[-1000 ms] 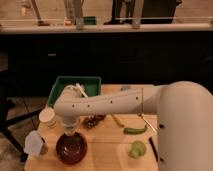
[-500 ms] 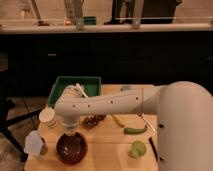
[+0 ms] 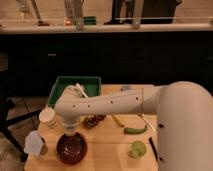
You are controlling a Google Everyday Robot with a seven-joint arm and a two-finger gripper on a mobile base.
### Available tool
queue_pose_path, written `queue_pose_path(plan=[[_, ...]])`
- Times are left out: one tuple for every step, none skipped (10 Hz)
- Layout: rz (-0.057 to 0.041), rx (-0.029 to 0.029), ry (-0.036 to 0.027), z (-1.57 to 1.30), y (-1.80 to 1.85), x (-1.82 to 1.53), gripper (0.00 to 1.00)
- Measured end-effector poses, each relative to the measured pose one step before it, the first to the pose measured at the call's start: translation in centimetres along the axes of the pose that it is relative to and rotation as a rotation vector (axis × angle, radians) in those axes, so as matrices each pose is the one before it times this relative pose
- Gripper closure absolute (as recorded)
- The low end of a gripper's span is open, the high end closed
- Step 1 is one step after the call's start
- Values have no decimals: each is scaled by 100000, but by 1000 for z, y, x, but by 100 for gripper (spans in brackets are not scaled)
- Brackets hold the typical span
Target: Stack bowls on top of each other
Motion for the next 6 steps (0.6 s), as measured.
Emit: queue_pose_path(plan=[[-7,-13,-5,0,5,-8,20],[-32,22,-46,-13,-2,-31,20],[14,-25,22,7,6,12,20],[8,9,1,-1,-3,3,20],[-21,0,6,1,0,-9,20],[-8,2,-1,0,0,-2,20]])
